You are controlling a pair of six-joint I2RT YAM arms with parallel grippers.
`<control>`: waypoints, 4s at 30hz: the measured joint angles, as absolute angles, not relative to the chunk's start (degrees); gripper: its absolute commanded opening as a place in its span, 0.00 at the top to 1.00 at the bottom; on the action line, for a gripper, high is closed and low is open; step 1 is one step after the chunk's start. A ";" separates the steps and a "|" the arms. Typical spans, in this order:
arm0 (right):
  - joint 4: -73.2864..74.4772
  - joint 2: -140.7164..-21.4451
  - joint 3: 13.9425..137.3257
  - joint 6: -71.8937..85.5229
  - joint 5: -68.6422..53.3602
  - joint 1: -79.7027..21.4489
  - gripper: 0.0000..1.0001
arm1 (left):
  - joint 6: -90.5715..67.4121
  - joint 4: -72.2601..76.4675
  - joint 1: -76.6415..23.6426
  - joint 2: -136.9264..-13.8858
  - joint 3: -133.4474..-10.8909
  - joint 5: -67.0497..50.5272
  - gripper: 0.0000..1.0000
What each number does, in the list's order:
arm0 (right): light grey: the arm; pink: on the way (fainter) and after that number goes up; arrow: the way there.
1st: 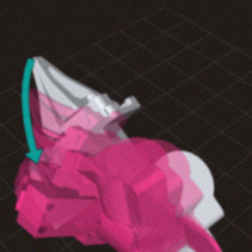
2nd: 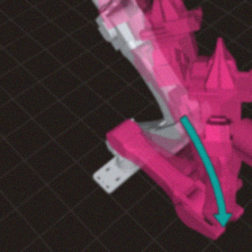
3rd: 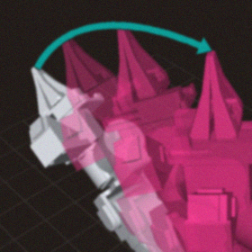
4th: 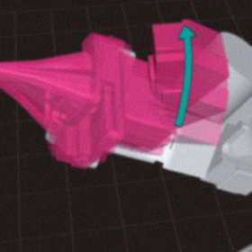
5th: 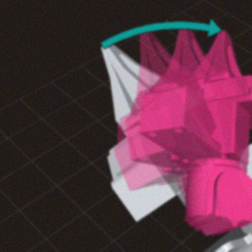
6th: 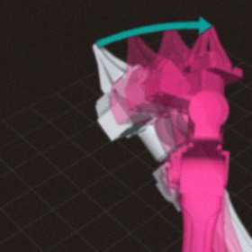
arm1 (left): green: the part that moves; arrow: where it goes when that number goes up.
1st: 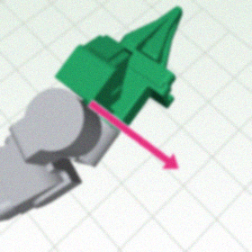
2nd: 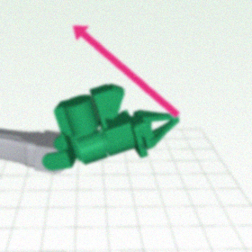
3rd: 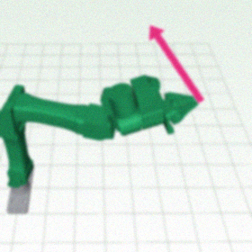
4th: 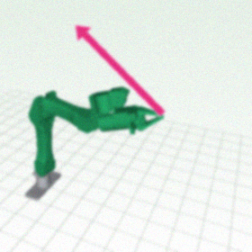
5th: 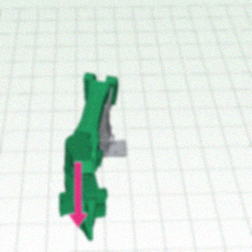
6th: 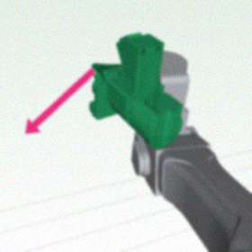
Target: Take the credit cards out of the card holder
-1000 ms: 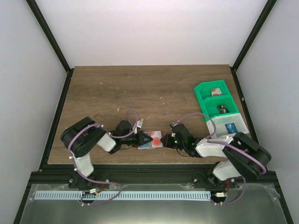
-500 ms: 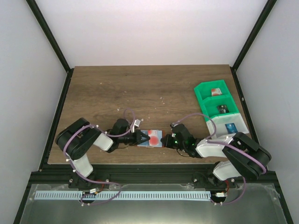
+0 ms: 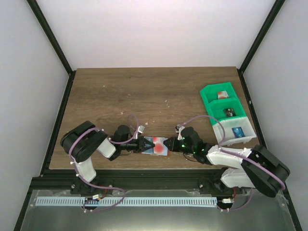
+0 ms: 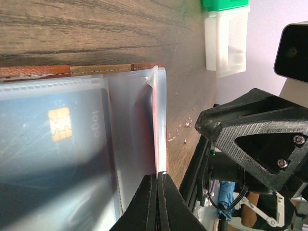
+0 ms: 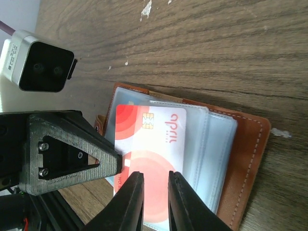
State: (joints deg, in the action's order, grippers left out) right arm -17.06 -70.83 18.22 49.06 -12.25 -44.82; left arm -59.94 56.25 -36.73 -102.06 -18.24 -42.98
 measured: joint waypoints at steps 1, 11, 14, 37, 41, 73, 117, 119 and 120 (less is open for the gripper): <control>-17.15 -71.29 18.44 48.86 -12.62 -44.82 0.85 | -59.88 56.10 -36.73 -102.06 -18.26 -42.96 1.00; -19.07 -83.11 21.87 48.51 -14.92 -44.84 0.87 | -56.51 48.66 -36.73 -101.10 -20.16 -41.58 1.00; -19.62 -85.47 23.51 48.47 -14.57 -44.82 0.88 | -54.83 44.23 -36.56 -99.11 -21.06 -40.16 1.00; -16.95 -89.19 28.95 41.89 -7.94 -44.80 0.87 | -49.08 25.50 -30.52 -85.14 -21.65 -35.14 1.00; -13.45 -88.73 30.72 39.77 -6.96 -44.75 0.80 | -48.56 20.62 -30.46 -79.77 -21.65 -31.31 1.00; -30.83 -64.38 20.64 64.31 -19.79 -47.92 0.61 | -72.49 42.04 -30.96 -57.04 -12.27 -31.51 1.00; -2.02 -57.80 37.69 37.41 -25.96 -21.69 0.99 | -49.89 4.38 -31.92 -52.69 -32.69 -29.15 0.00; 1.37 -59.55 40.62 34.35 -26.52 -17.74 1.00 | -46.70 -1.04 -31.92 -53.17 -36.80 -28.95 0.00; 3.09 -60.80 42.33 32.77 -26.79 -15.62 0.99 | -45.30 -2.96 -31.92 -53.39 -38.26 -28.86 0.00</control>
State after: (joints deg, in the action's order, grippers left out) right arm 3.09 -60.80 42.33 32.77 -26.79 -15.62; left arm -45.30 -2.96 -31.92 -53.39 -38.26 -28.86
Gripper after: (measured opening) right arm 0.016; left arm 0.997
